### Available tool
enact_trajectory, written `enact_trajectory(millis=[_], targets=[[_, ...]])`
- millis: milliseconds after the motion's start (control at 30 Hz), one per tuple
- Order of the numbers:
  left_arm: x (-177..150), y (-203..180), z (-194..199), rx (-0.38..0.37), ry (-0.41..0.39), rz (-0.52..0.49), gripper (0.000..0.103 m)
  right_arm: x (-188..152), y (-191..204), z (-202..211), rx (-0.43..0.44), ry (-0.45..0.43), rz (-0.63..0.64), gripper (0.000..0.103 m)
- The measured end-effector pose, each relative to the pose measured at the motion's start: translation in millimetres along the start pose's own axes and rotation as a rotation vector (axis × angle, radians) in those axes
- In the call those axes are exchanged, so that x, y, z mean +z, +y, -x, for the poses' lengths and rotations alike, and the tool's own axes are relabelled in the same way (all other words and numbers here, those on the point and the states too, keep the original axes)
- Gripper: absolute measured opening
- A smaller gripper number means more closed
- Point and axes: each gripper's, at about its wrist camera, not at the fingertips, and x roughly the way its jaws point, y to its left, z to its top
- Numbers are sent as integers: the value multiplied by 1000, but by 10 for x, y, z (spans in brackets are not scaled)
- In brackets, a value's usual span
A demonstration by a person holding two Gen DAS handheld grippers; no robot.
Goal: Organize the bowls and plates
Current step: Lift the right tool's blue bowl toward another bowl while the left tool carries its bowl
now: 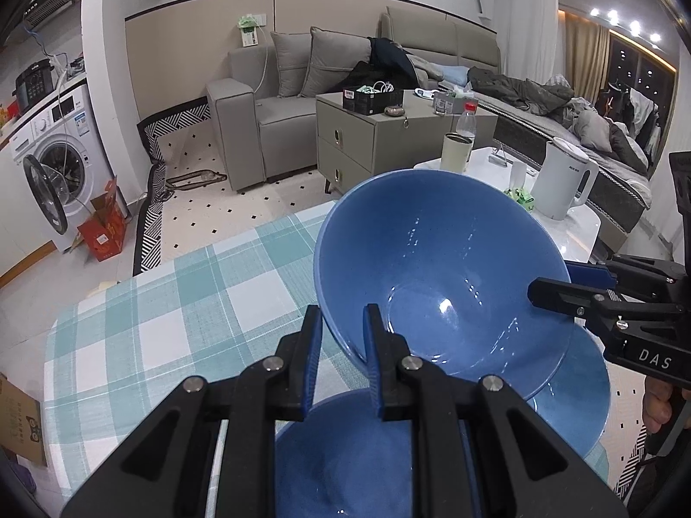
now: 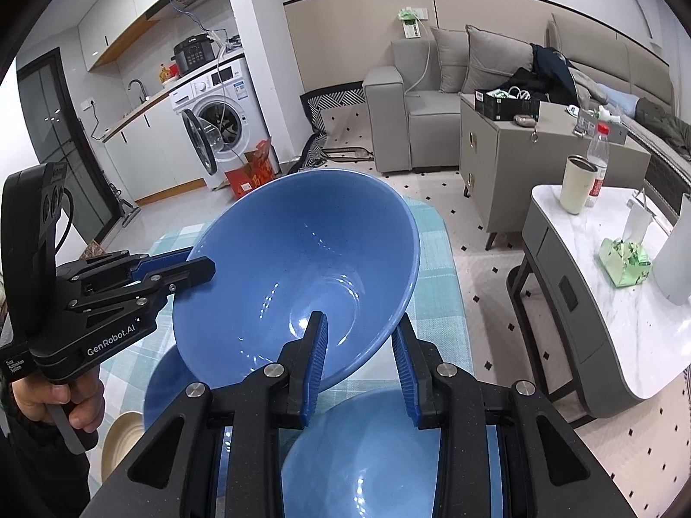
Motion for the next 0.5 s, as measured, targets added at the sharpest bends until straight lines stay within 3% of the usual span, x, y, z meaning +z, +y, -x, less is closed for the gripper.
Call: enact_trajectory(millis=[500], targets=[[-95,77,337,21,-41,21,17,-40,277,299,28,-41,39,32]])
